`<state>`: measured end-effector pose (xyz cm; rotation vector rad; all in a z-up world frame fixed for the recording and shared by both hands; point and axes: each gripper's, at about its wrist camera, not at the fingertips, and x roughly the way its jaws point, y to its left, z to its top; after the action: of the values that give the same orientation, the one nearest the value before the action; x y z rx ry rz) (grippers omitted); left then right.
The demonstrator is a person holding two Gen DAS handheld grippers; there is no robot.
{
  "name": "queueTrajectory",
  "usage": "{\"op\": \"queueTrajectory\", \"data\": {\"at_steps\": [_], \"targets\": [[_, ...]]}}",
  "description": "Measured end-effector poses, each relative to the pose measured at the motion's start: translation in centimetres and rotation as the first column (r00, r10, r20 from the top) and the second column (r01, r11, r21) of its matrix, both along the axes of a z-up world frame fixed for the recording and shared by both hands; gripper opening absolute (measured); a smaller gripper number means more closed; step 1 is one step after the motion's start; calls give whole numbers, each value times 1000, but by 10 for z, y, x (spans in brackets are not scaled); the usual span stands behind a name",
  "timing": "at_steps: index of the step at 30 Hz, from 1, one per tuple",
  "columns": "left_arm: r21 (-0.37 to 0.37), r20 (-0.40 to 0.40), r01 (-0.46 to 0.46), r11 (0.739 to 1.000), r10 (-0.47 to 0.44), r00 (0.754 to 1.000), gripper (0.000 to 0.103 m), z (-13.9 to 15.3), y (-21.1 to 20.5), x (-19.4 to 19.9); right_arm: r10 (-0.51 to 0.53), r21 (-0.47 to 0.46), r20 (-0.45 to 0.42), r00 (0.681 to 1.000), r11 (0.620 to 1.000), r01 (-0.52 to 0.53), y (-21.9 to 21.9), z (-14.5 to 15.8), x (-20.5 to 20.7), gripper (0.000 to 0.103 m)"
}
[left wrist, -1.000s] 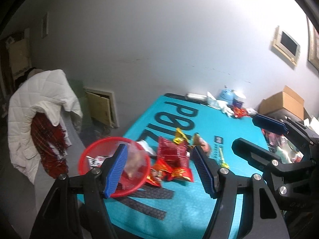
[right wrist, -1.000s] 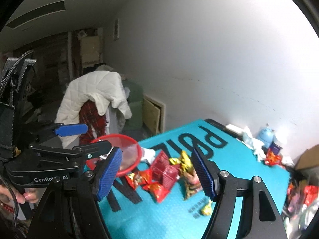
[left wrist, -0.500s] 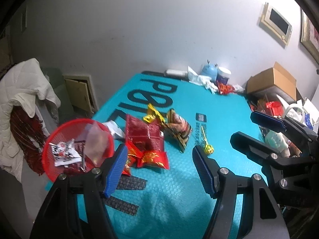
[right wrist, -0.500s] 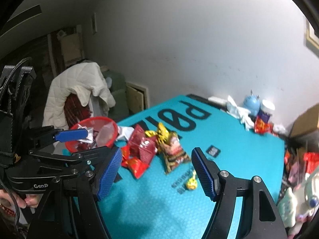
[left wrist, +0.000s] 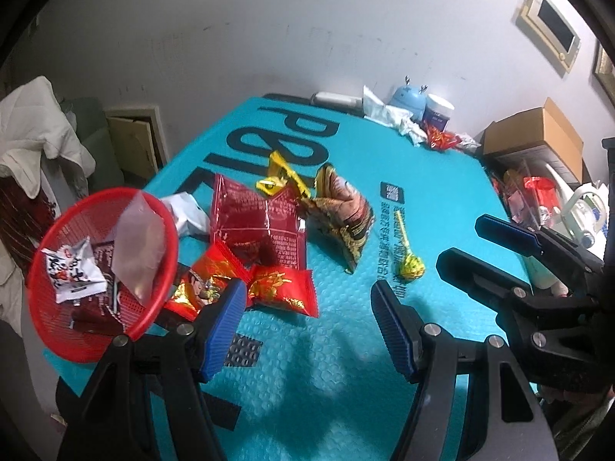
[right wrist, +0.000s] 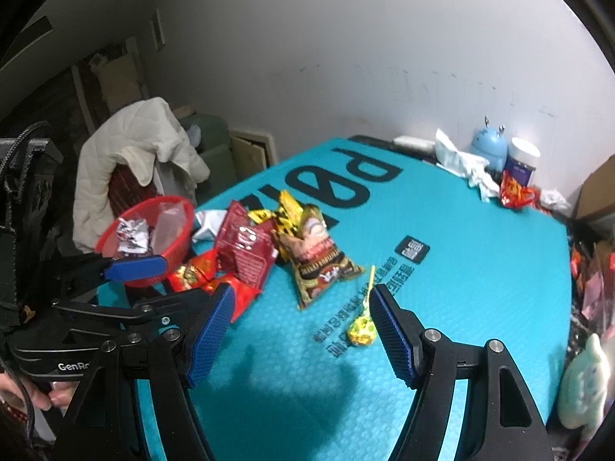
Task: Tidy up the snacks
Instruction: 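Withdraw both tools from the basket toward the remaining snacks, then grasp the red chip bag with left tool while right tool grasps the yellow lollipop stick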
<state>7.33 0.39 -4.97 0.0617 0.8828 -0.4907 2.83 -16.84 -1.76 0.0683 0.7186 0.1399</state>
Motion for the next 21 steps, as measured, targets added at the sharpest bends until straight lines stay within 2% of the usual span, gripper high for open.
{"op": "queueTrajectory", "data": {"at_steps": [9,14,17,21], "targets": [[-4,-82,-12,1000,12,997,66,-36,-4,26,-21,30,-88,996,999,23,-15,-35,26,73],[24,-110,-19,1000,22,994,66,-53,-8,39,-42,24,-110,993,999,45,-21,-49,34,72],[64,-109,-31,997,38,993,66,-62,-11,46,-70,-9,-118,991,998,69,-24,-58,39,67],[60,-142,-31,998,39,989,66,-71,-13,53,-91,-1,-137,986,996,92,-31,-70,44,64]]}}
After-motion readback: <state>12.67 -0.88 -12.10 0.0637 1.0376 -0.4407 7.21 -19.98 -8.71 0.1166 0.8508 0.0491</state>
